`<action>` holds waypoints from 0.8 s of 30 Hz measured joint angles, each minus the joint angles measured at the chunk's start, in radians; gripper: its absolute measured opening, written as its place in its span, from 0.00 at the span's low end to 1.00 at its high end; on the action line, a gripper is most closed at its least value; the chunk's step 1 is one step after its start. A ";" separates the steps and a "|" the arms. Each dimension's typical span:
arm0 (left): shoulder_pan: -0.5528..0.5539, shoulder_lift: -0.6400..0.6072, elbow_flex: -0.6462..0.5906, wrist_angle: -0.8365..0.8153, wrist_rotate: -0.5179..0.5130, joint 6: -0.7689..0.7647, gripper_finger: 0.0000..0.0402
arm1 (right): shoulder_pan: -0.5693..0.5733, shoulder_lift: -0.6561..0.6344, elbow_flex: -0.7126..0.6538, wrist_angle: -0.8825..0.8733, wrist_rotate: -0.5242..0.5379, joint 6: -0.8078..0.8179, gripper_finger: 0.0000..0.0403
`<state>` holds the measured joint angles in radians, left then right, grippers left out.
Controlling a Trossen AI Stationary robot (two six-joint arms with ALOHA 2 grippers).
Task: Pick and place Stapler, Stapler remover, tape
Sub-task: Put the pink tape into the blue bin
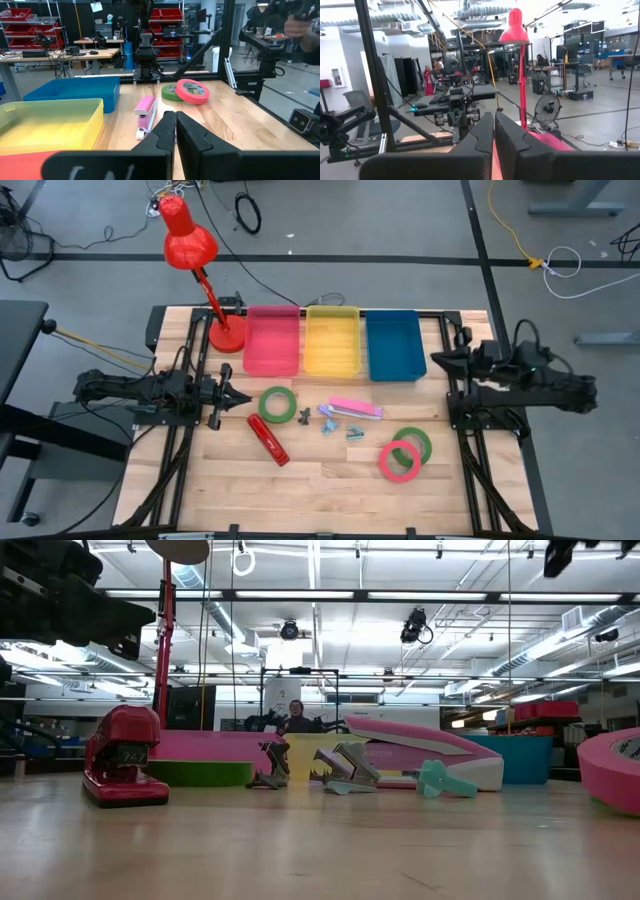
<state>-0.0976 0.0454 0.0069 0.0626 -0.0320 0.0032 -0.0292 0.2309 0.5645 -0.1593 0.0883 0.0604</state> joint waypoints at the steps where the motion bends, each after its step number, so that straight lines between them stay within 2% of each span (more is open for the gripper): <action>1: 0.000 0.000 0.000 0.000 0.000 0.000 0.05 | 0.000 0.020 0.035 -0.018 -0.001 -0.008 0.05; 7: 0.000 0.000 0.000 0.000 0.000 0.000 0.05 | 0.000 0.144 0.251 -0.132 -0.005 -0.052 0.05; 15: 0.000 0.000 0.000 0.000 0.000 0.000 0.05 | 0.000 0.301 0.517 -0.264 -0.069 -0.068 0.05; 24: 0.000 0.000 0.000 0.000 0.000 0.000 0.05 | 0.000 0.438 0.683 -0.312 -0.170 -0.011 0.05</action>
<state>-0.0978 0.0454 0.0069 0.0624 -0.0320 0.0032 -0.0288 0.6688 1.2474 -0.4715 -0.0813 0.0492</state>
